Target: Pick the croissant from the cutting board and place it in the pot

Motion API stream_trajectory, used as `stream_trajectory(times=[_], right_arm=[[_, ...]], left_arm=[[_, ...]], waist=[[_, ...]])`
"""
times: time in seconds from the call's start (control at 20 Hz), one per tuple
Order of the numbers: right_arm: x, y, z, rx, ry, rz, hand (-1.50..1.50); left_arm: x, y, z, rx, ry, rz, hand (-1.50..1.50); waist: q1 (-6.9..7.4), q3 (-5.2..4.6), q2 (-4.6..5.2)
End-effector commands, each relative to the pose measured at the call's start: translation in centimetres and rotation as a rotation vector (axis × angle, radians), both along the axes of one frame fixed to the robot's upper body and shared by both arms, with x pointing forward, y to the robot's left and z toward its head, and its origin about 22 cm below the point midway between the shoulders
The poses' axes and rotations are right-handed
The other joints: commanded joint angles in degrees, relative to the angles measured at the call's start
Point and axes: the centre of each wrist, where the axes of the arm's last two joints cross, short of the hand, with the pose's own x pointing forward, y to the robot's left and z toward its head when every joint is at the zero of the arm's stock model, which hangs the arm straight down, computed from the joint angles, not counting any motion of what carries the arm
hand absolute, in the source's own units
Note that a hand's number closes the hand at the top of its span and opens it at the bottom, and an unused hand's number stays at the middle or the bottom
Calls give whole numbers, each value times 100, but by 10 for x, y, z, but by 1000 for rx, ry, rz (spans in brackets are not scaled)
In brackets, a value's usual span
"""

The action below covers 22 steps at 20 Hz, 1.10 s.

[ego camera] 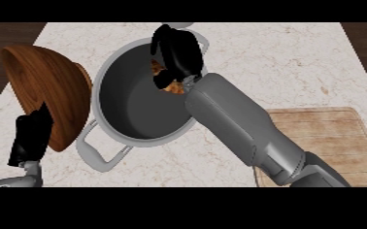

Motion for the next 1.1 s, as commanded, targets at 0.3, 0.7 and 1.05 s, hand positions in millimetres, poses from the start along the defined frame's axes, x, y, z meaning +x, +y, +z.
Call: stream_trajectory(times=[0.3,0.7,1.05], right_arm=[[32,-20,-9,165,60,74,-150],[5,-16,3,652,-114,76,-150],[12,-31,12,746,48,170,-150]], left_arm=[[-3,-1,-2,7,12,-7,0],[7,6,3,4,3,5,0],[-7,22,-12,1,15,36,0]], waist=[[1,3,1],[38,8,6],[-257,2,-69]])
